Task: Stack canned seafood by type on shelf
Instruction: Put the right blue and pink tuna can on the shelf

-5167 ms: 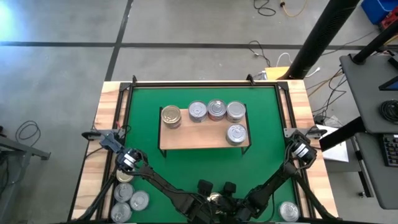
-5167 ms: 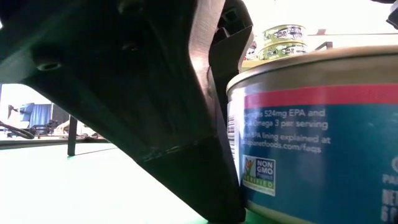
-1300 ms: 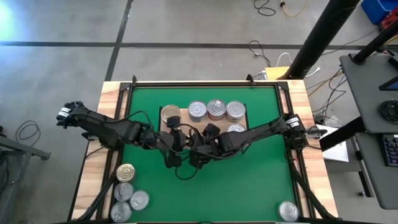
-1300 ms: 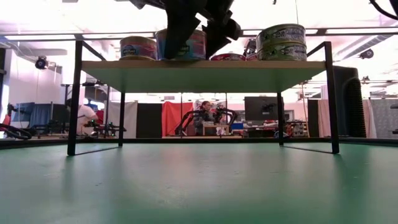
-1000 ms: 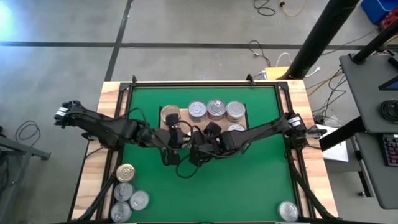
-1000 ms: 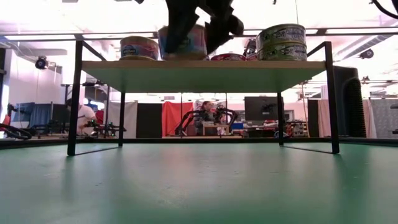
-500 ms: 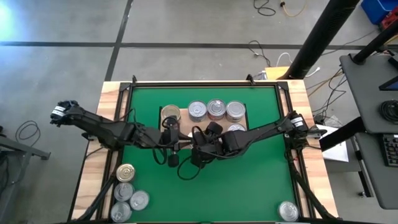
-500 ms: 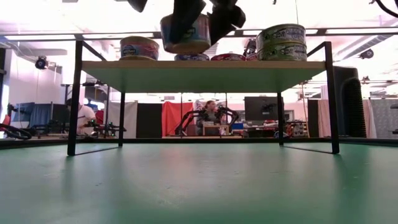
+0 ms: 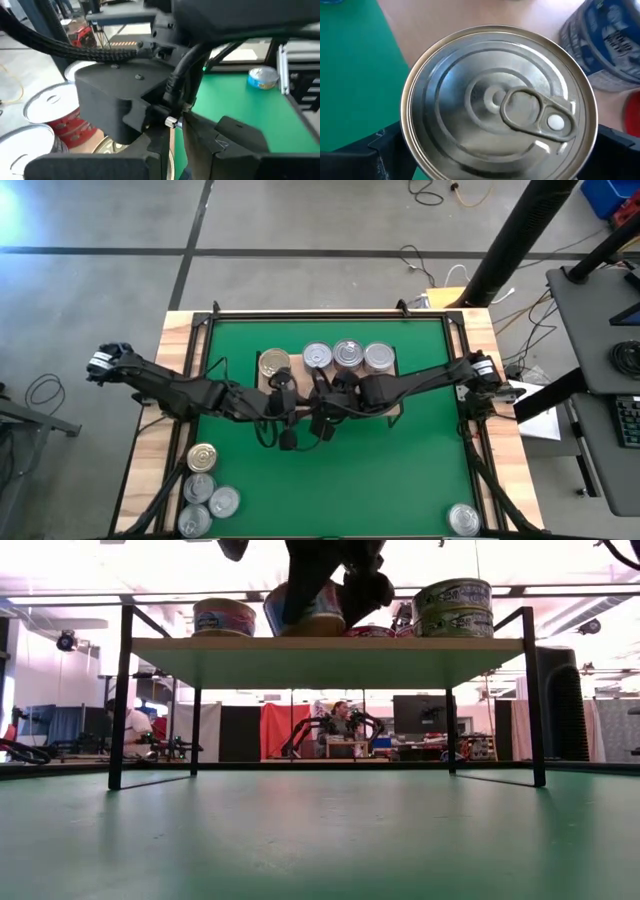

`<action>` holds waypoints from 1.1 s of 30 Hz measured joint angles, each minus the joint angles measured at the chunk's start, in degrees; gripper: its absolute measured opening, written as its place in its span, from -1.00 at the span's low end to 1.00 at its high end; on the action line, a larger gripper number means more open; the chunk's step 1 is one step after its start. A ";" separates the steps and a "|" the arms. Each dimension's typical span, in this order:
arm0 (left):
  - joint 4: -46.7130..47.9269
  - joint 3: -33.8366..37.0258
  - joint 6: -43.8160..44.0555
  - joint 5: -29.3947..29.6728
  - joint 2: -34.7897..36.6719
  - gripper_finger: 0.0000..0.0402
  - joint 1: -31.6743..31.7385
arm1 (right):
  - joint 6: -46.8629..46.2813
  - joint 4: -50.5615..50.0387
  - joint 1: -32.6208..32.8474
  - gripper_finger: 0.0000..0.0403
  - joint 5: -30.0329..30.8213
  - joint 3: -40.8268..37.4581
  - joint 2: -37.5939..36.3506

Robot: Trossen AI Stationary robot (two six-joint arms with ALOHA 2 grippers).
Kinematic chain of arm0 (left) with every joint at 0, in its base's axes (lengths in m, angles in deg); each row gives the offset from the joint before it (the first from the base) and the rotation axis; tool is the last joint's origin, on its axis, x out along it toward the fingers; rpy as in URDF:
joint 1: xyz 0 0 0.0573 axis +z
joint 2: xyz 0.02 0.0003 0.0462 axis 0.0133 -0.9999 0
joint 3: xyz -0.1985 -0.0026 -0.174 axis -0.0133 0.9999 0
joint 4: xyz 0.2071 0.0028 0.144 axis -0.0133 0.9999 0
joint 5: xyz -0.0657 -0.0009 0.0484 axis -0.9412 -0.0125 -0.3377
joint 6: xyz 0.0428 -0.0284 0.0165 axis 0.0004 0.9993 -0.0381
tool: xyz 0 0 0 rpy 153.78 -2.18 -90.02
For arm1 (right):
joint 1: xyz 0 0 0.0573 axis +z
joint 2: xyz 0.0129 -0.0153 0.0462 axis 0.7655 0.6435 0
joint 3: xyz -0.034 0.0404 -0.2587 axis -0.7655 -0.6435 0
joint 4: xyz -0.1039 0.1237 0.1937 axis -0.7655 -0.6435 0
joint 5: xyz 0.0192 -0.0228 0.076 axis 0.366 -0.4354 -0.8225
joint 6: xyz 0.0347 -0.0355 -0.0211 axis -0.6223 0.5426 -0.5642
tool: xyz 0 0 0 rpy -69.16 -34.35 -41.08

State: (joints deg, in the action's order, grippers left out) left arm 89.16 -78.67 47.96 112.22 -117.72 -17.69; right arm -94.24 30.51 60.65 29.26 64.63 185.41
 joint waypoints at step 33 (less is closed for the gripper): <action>6.99 1.71 5.03 3.99 -3.49 -0.81 0.43 | -5.96 -0.24 1.40 0.99 -3.95 -1.90 -0.02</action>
State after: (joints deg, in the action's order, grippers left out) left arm 96.16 -76.96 52.98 116.22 -121.22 -17.26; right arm -100.21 30.28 62.05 25.31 62.72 185.39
